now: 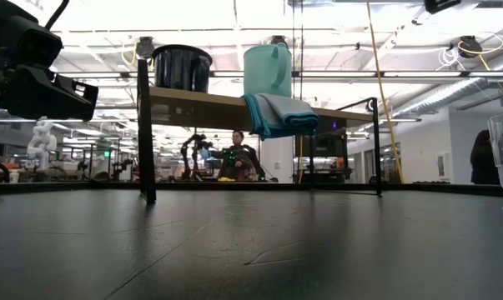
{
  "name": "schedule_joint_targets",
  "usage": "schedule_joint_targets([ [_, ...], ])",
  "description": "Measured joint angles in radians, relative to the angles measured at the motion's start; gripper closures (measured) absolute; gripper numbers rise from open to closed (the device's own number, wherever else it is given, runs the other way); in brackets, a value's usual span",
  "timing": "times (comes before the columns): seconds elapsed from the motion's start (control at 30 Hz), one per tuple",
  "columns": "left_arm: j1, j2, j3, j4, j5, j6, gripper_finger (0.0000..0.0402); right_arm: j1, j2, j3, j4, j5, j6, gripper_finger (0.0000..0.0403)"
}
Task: Stack small to large cups/mugs on shelf
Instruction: Put the transparent mug to the right on the shelf
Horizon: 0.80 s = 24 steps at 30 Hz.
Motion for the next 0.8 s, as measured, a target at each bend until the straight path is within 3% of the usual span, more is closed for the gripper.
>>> schedule_joint_targets([
  [0.27,0.0,0.0,0.0,0.0,0.0,-0.007,0.0371,0.034,0.1,0.096,-0.154,0.146,0.031,0.0403],
  [0.8,0.0,0.0,0.0,0.0,0.0,-0.002,0.0371,0.032,0.164,0.119,-0.358,0.235,0.263,0.0403],
])
